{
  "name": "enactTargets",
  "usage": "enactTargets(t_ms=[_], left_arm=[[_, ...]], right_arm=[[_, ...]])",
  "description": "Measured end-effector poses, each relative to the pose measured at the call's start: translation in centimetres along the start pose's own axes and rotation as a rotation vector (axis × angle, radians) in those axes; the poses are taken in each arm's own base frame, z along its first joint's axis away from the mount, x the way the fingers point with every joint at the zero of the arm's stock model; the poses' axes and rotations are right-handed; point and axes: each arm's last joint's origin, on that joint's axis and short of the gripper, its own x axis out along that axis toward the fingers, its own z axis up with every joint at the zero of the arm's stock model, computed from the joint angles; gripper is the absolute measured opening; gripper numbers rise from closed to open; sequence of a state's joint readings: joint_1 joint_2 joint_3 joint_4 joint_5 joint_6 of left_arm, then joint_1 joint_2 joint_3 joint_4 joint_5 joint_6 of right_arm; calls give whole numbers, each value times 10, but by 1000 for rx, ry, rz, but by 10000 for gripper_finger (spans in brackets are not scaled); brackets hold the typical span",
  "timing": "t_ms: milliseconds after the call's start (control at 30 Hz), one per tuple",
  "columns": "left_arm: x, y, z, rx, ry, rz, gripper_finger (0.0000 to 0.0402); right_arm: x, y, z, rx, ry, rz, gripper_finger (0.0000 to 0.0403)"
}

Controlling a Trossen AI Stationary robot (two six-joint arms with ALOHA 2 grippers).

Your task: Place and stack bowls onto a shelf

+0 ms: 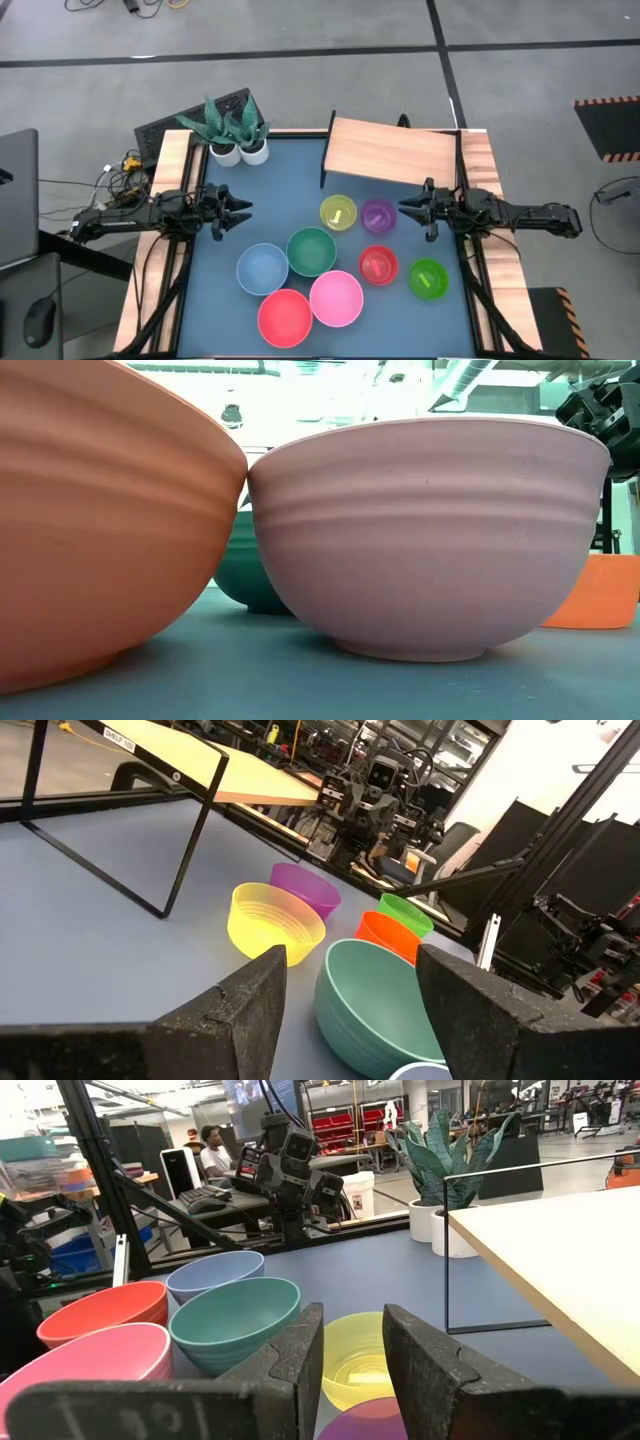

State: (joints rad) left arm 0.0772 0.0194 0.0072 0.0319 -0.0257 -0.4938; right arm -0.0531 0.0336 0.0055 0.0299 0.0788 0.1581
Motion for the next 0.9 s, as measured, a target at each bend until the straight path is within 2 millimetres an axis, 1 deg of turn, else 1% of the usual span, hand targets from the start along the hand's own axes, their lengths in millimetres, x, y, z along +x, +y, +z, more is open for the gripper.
enactTargets(t_ms=[267, 500, 800, 900], left_arm=[[0, 0, 0, 0, -1, 2, 209], [0, 1, 3, 11, -43, 62, 209], [0, 1, 3, -163, -44, 61, 209], [0, 1, 3, -172, -45, 67, 209]], right_arm=[[0, 0, 0, 0, 0, 0, 132], [0, 0, 0, 0, 0, 0, 132], [0, 0, 0, 0, 0, 0, 132], [0, 0, 0, -55, -1, -5, 132]])
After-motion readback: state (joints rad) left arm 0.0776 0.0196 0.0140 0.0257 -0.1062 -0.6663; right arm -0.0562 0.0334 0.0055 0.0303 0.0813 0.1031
